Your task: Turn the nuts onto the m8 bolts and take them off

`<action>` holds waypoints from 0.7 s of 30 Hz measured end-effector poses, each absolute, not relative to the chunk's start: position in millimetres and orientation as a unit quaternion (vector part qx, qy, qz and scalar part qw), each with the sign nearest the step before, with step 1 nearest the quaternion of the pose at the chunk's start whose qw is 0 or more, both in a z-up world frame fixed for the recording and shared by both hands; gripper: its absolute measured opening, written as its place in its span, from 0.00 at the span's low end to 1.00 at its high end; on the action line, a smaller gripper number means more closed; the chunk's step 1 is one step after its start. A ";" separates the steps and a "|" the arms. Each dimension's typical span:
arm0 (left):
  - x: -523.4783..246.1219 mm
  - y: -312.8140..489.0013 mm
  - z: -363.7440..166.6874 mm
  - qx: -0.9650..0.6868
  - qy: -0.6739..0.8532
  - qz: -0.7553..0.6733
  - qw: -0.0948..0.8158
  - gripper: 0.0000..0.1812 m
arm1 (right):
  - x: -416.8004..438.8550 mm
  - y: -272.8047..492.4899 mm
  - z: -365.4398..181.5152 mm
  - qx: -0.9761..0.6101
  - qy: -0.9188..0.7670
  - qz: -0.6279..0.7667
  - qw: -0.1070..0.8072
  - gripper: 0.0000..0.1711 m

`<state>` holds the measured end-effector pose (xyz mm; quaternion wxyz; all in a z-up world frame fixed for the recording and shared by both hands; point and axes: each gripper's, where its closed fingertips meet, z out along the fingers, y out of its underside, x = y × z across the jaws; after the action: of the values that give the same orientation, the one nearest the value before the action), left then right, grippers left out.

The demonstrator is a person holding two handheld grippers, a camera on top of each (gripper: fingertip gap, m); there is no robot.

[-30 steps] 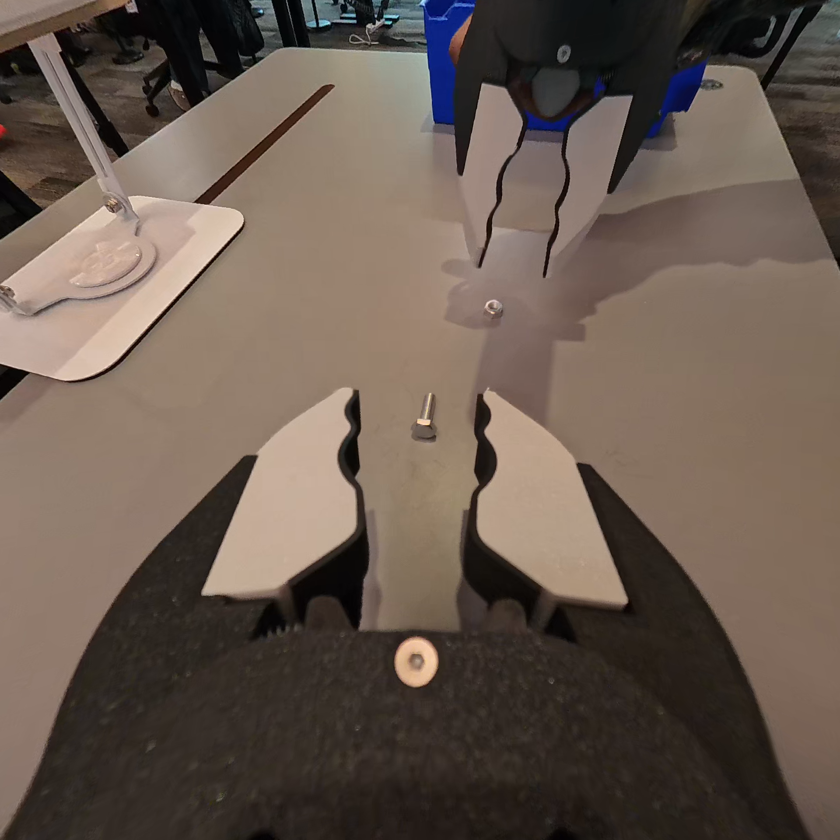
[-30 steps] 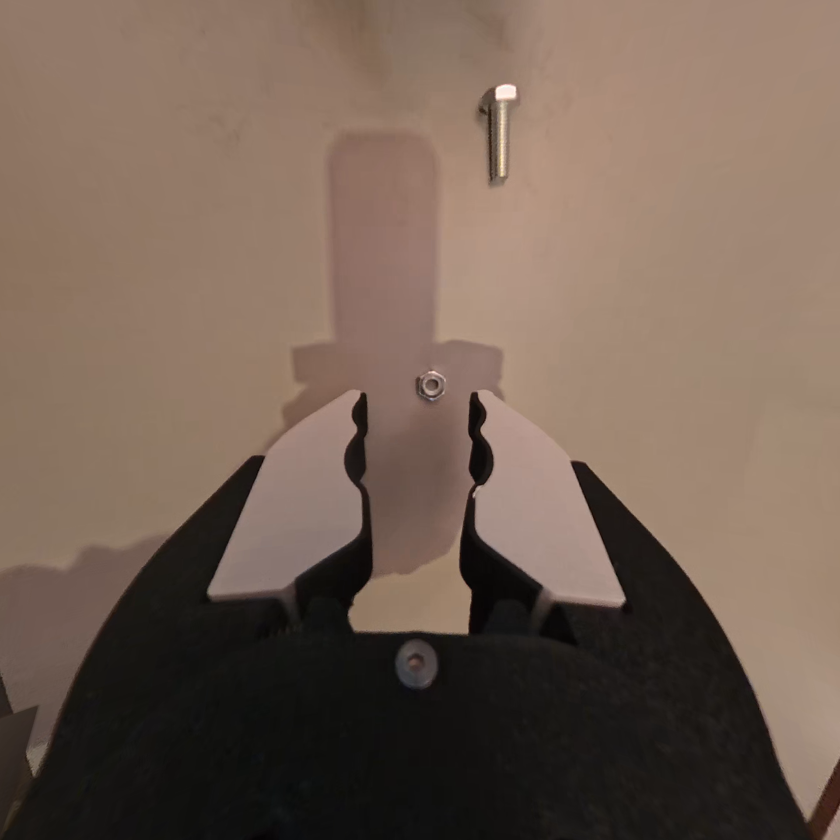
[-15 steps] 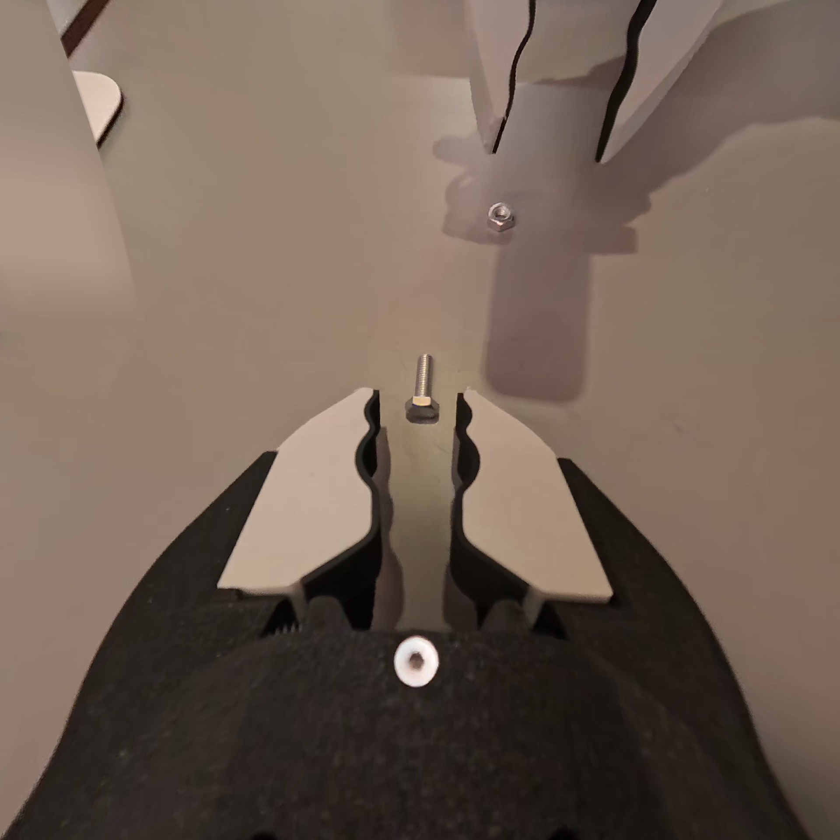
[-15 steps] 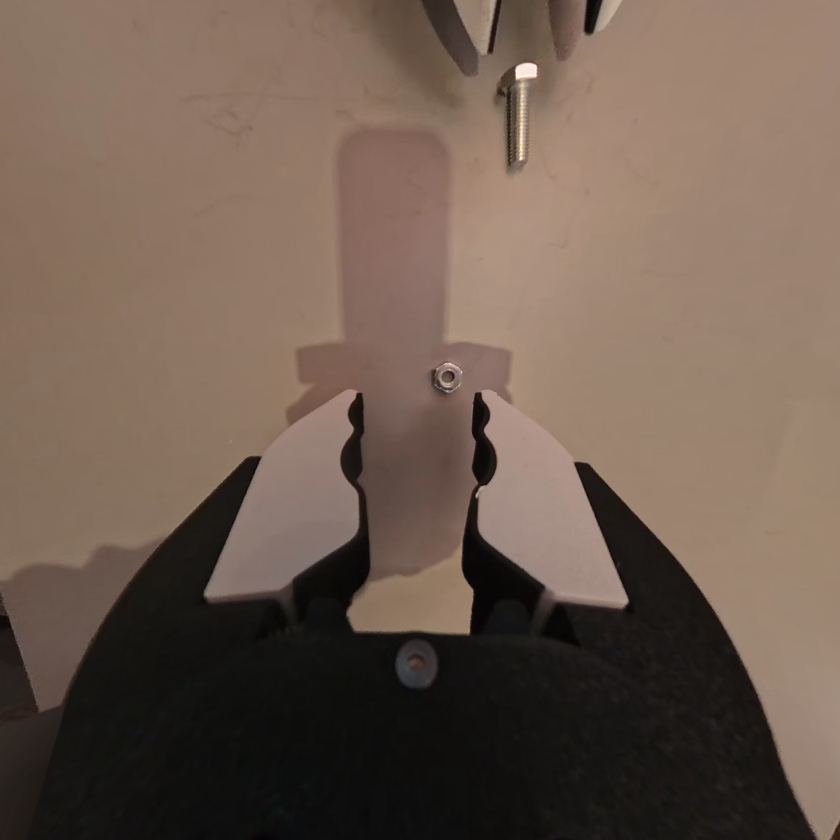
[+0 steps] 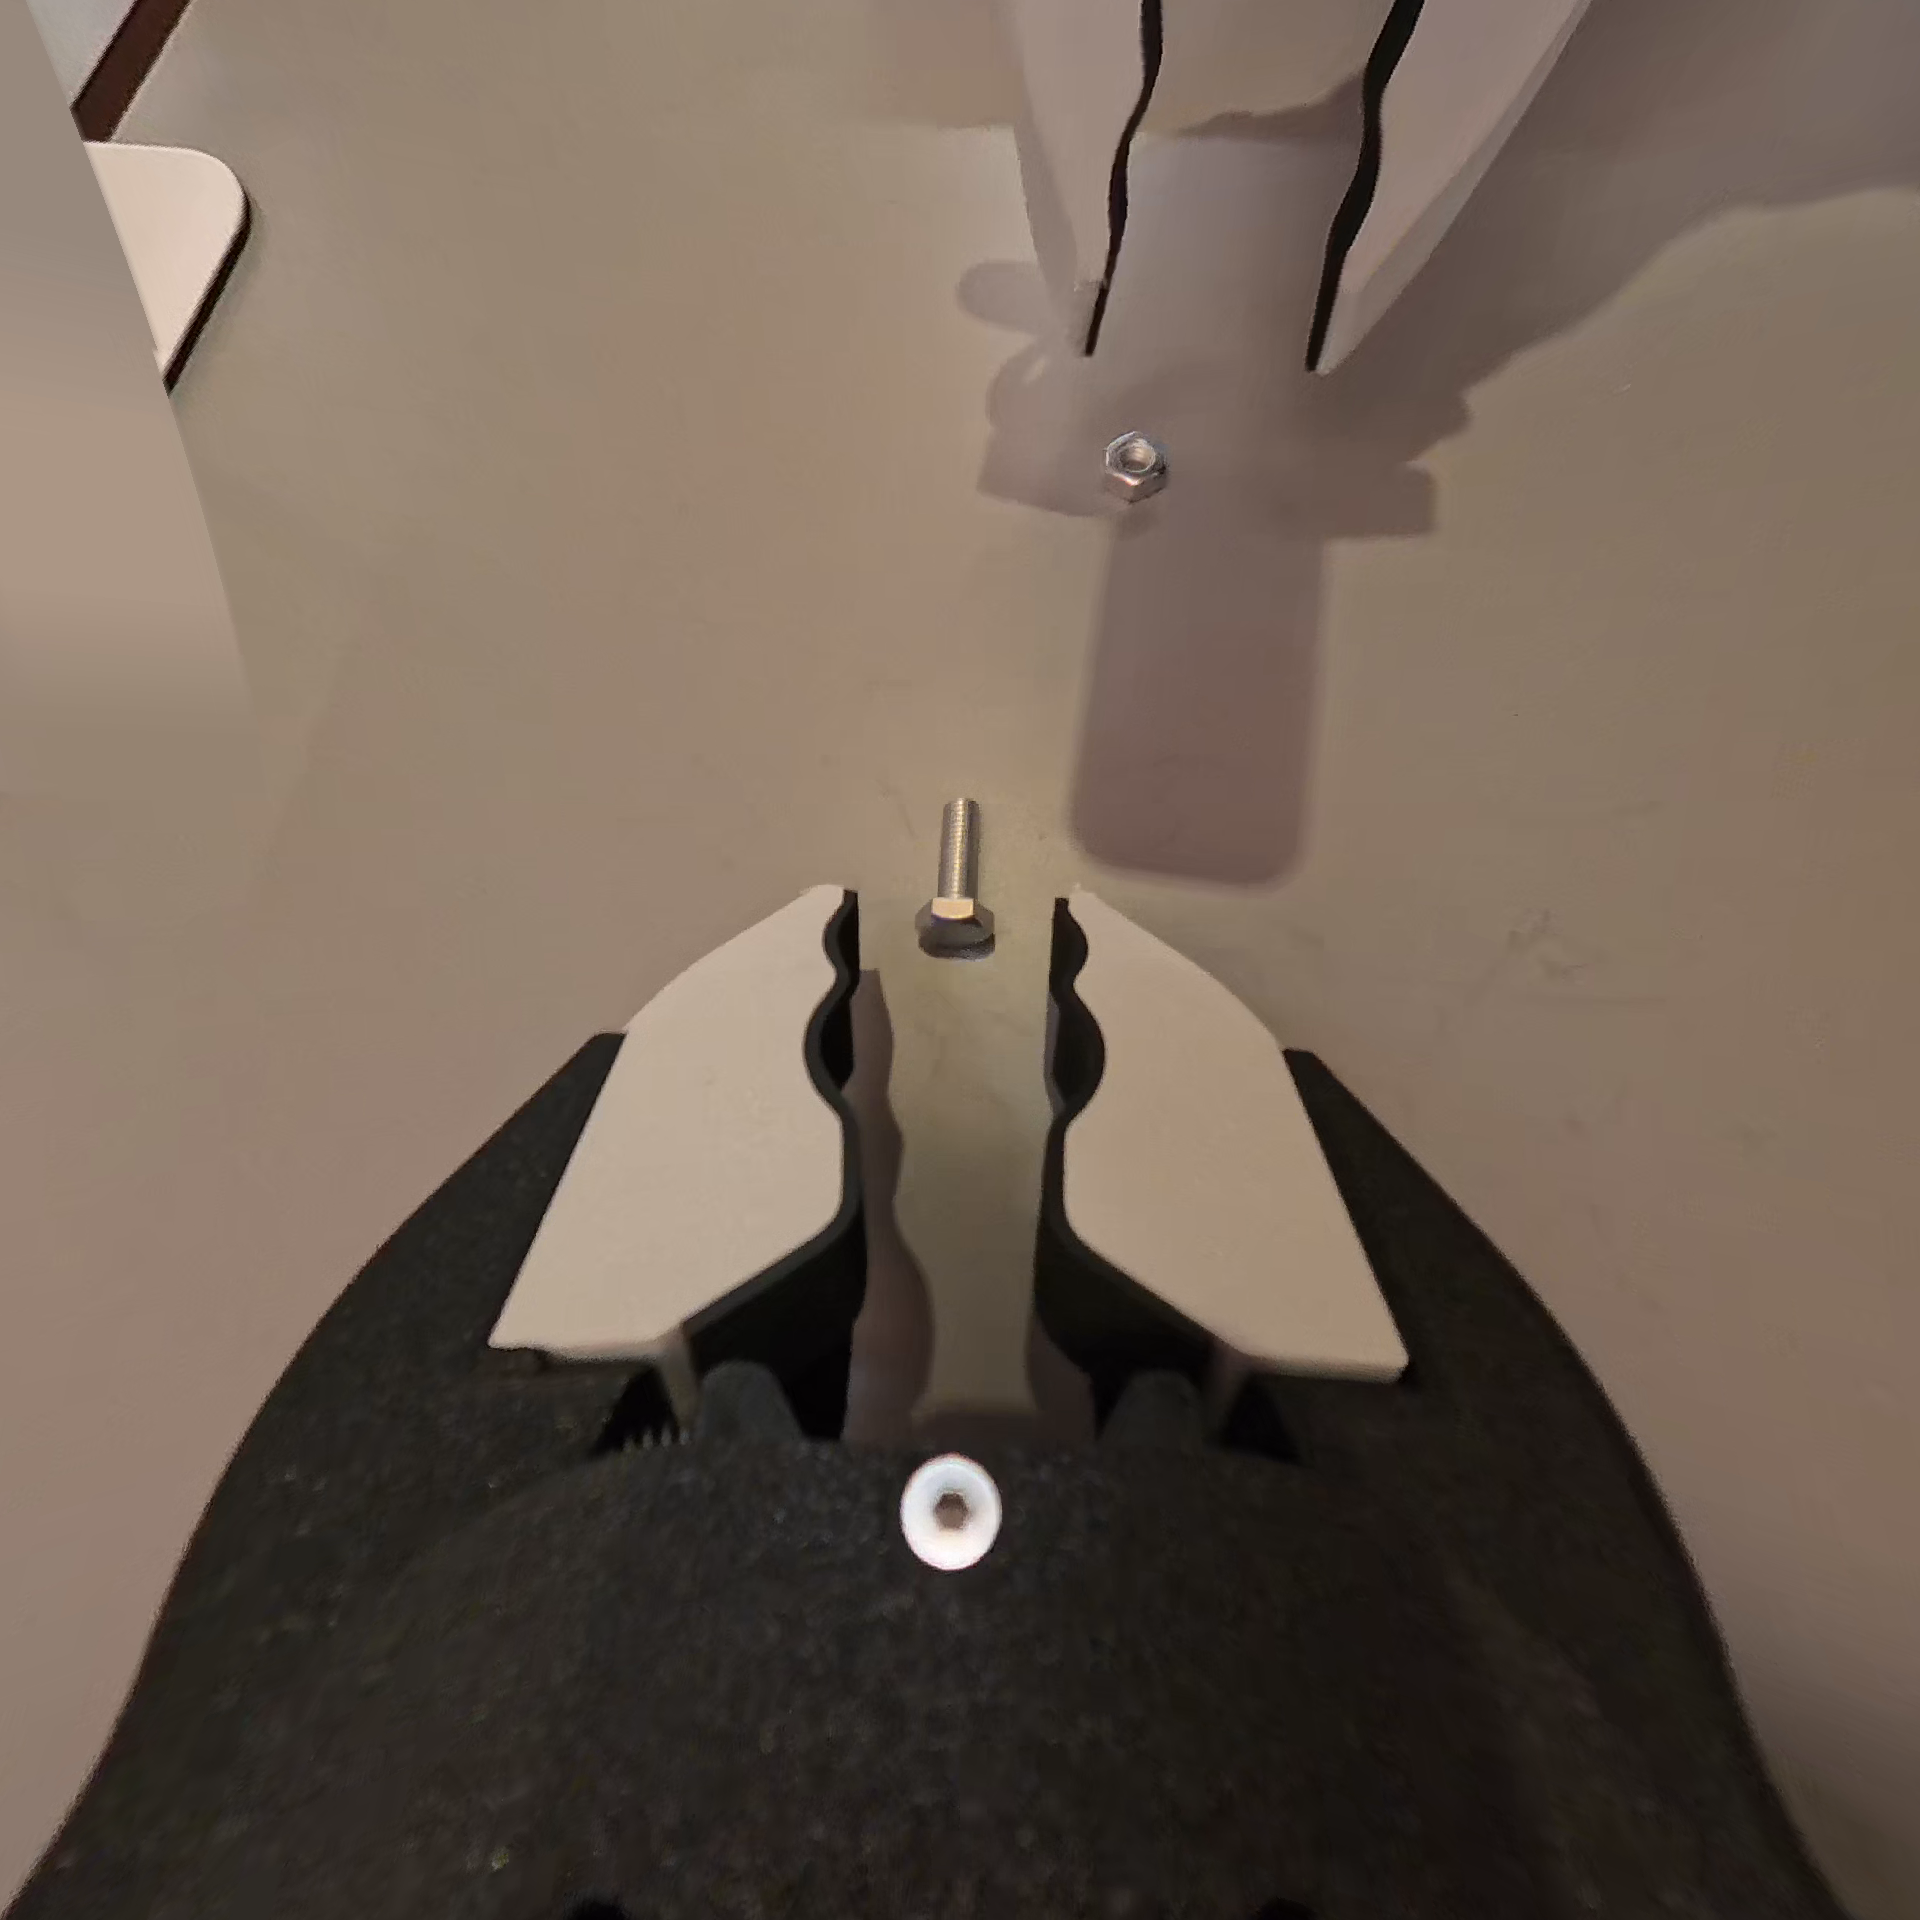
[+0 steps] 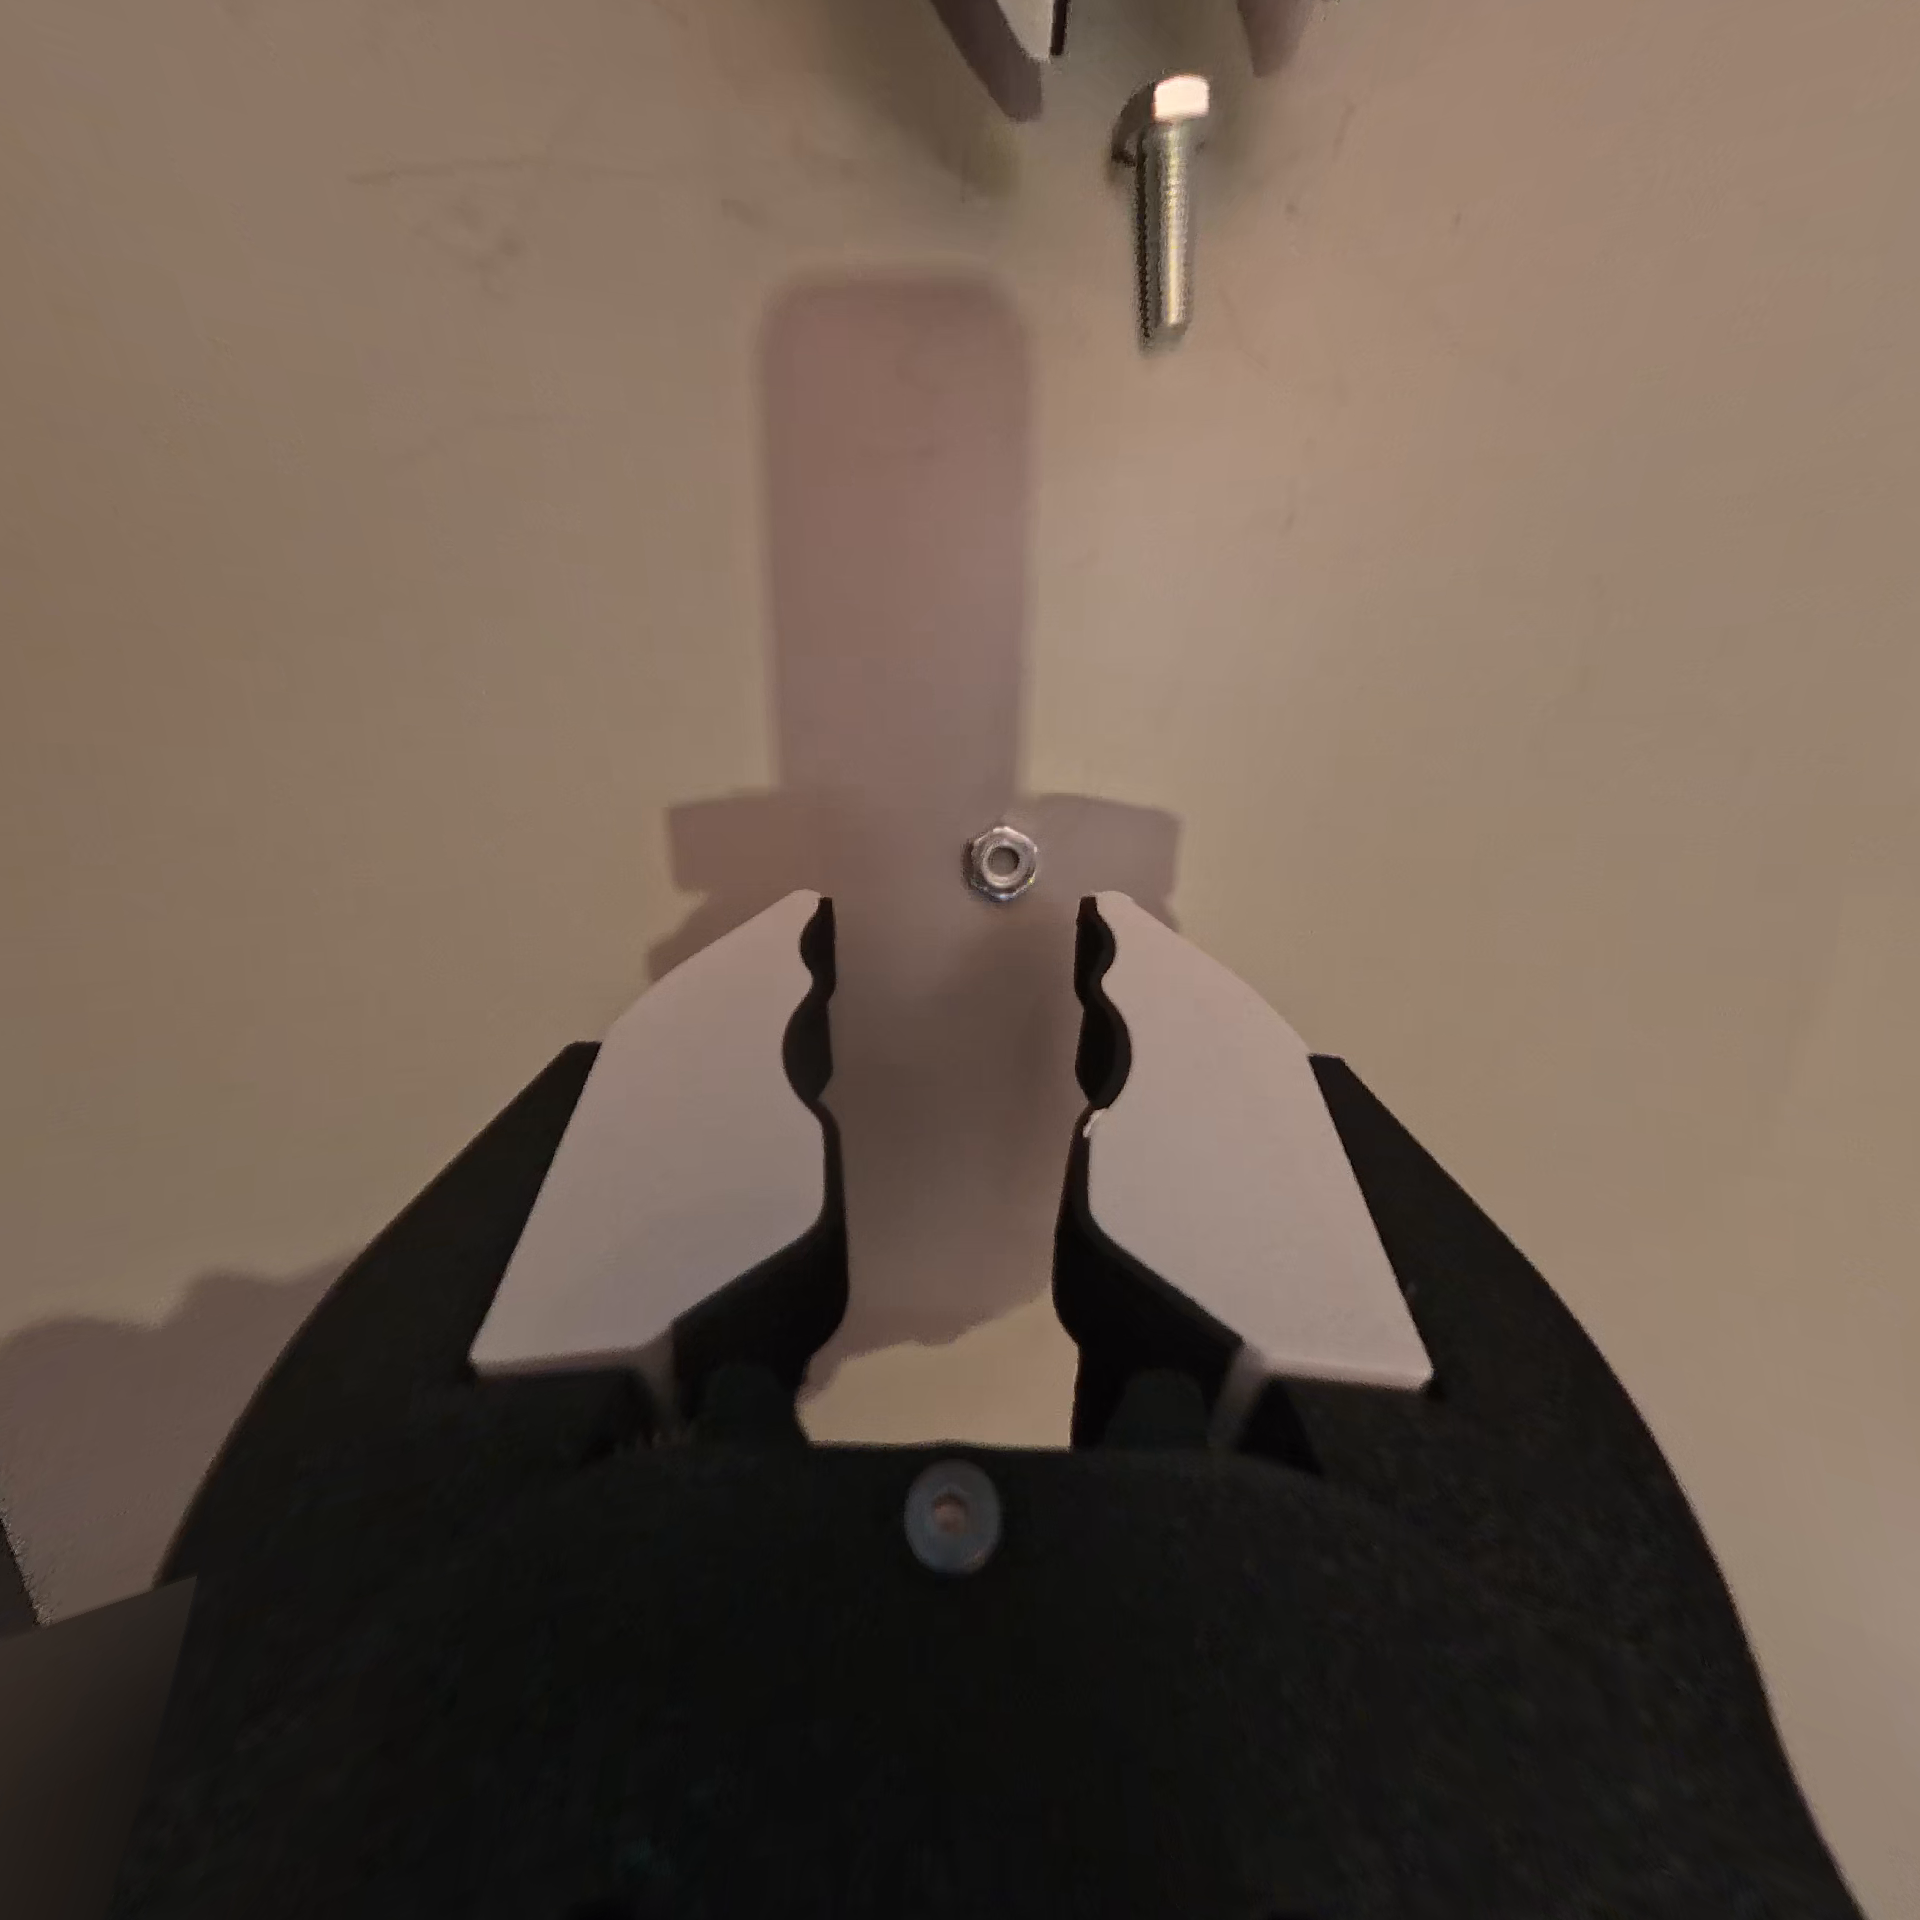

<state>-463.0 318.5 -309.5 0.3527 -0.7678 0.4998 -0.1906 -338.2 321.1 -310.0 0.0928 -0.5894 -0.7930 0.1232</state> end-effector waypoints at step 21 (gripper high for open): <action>-470.8 316.7 -304.6 -0.770 0.495 -0.182 0.358 0.18 | -348.1 325.4 -332.9 -0.595 -0.792 0.121 0.062 0.08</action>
<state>-470.8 316.7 -304.6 0.3583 -0.7704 0.4948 -0.1824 -348.1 325.4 -332.9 0.0618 -0.5948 -0.7922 0.1214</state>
